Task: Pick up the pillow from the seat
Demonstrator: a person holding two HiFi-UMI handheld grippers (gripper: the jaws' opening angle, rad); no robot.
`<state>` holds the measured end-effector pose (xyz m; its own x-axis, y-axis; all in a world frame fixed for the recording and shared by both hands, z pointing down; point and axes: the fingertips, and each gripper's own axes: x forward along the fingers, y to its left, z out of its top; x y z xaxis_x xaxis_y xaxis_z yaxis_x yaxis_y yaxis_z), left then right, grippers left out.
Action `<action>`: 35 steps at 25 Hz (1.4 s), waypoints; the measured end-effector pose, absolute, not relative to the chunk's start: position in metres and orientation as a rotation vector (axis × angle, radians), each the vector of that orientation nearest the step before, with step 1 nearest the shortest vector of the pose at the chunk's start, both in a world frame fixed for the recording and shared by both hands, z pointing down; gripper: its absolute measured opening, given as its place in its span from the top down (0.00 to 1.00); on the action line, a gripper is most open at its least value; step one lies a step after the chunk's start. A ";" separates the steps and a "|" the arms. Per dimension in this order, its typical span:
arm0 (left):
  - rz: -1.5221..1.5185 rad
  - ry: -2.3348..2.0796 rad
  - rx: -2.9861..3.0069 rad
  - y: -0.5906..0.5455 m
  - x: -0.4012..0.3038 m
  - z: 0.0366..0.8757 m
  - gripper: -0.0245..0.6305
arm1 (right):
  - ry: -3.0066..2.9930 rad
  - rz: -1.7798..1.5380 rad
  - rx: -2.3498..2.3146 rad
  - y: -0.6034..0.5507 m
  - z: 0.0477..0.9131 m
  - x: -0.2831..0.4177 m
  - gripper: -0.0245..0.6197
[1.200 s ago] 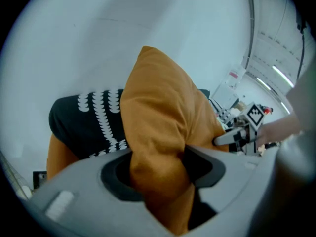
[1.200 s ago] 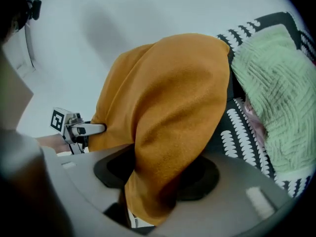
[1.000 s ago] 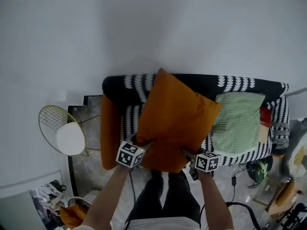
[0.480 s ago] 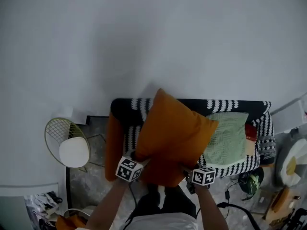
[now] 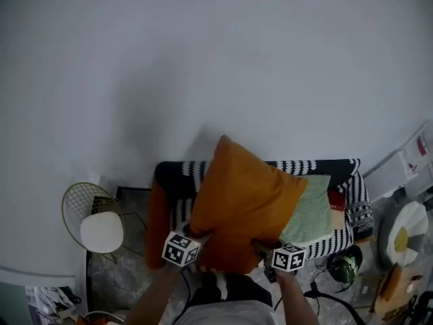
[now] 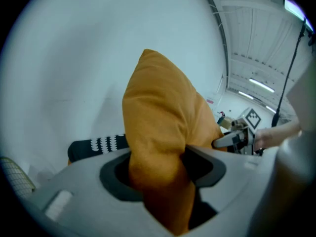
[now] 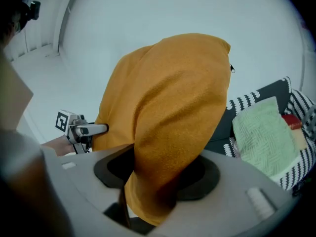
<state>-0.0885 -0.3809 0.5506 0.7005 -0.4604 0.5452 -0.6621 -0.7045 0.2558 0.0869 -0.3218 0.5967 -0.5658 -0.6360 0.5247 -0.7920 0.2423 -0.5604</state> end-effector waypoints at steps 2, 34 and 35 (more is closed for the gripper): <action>0.588 -0.863 2.496 -0.370 -0.092 0.536 0.59 | -2.329 1.173 1.378 -0.311 0.578 0.085 0.58; 0.281 -1.027 2.573 -0.211 -0.055 0.431 0.60 | -2.513 0.717 1.309 -0.168 0.450 0.128 0.58; 0.274 -1.034 2.572 -0.202 -0.051 0.430 0.60 | -2.517 0.708 1.307 -0.160 0.449 0.133 0.58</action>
